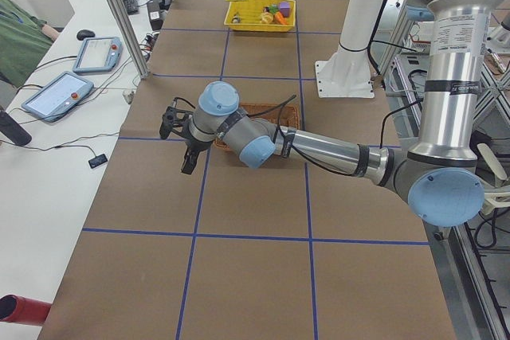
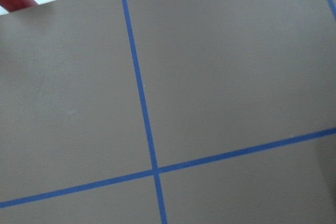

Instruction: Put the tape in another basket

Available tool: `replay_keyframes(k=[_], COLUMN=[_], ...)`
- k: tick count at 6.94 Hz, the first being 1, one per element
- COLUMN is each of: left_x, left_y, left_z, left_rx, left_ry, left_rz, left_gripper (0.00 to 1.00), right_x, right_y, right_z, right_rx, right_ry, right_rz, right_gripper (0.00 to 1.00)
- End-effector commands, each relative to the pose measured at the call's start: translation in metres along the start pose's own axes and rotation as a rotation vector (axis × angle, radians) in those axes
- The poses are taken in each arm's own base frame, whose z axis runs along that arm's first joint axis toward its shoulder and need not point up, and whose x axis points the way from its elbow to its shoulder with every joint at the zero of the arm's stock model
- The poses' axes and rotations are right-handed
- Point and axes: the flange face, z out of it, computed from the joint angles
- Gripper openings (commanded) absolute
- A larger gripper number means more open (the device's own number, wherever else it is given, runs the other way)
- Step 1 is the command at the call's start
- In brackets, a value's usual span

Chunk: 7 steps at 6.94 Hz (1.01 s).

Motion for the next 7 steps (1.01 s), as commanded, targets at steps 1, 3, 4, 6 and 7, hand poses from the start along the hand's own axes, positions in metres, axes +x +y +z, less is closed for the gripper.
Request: replay_keyframes(k=[1, 3, 4, 6, 7], left_x=[0.077, 0.189, 0.244, 0.302, 0.324], left_y=[0.019, 0.024, 0.031, 0.071, 0.073], left_z=[0.024, 0.033, 0.030, 0.033, 0.023], left_rx=[0.022, -0.073, -0.163, -0.335, -0.409], left_ry=[0.216, 0.481, 0.610, 0.756, 0.822], left_rz=[-0.195, -0.443, -0.541, -0.607, -0.690], left_gripper=[0.98, 0.98, 0.98, 0.98, 0.98], right_x=[-0.046, -0.077, -0.089, -0.110, -0.120], right_y=[0.041, 0.074, 0.087, 0.115, 0.127], right_z=[0.048, 0.073, 0.075, 0.095, 0.104], right_rx=[0.077, 0.109, 0.101, 0.090, 0.085], right_ry=[-0.182, -0.356, -0.448, -0.568, -0.606], right_rz=[0.120, 0.193, 0.231, 0.259, 0.253], right_gripper=[0.00, 0.00, 0.00, 0.00, 0.00])
